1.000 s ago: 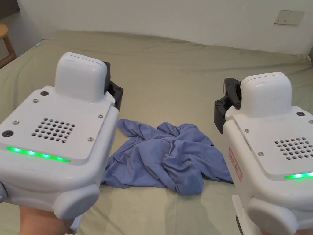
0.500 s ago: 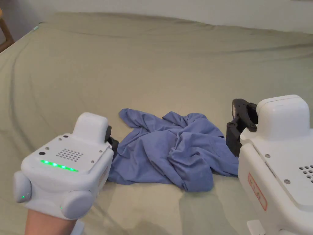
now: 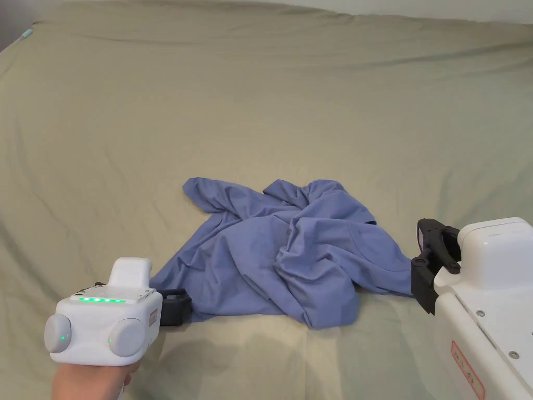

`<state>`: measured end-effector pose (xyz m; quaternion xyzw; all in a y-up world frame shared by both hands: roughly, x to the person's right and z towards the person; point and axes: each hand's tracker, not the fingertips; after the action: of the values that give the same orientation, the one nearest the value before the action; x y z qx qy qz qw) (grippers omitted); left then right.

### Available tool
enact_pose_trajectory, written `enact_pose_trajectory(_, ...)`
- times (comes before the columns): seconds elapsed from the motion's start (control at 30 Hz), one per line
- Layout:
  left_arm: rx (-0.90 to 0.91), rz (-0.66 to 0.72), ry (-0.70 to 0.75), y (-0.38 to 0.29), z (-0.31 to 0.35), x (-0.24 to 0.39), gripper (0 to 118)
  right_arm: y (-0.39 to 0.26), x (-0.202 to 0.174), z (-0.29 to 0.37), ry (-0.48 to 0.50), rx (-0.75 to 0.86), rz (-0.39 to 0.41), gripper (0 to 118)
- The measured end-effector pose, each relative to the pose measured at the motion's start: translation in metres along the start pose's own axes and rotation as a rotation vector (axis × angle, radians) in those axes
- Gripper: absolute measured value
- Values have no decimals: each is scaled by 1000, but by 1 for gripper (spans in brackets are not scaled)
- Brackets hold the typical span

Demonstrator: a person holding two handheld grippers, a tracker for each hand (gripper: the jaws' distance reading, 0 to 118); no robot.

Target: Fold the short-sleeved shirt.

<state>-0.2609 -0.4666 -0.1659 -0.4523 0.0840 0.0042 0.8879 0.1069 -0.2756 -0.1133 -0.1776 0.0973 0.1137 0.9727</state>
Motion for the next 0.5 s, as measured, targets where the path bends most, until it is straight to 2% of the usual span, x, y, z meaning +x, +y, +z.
enact_pose_trajectory(0.07,-22,23,-12,-2,-3,1,115,-3,6,-2,-14,-10,-3,0)
enact_pose_trajectory(0.1,-18,42,-20,-3,-1,1,110,-4,8,-4,-20,-17,-3,0)
enact_pose_trajectory(0.17,36,35,-71,-4,10,4,67,-7,14,-9,-35,-42,-3,0)
enact_pose_trajectory(0.2,65,14,-75,-4,16,8,38,-8,16,-13,-37,-52,-6,0)
enact_pose_trajectory(0.23,96,-30,-40,-4,24,12,3,-8,19,-18,-38,-69,-12,0)
enact_pose_trajectory(0.3,127,-85,-96,-2,34,20,3,-12,26,-31,-23,-104,-30,0)
enact_pose_trajectory(0.4,203,-84,-61,6,57,19,3,-23,37,-57,2,-180,-82,0)
enact_pose_trajectory(0.5,236,-38,-89,21,77,12,3,-47,40,-98,0,-265,-57,0)
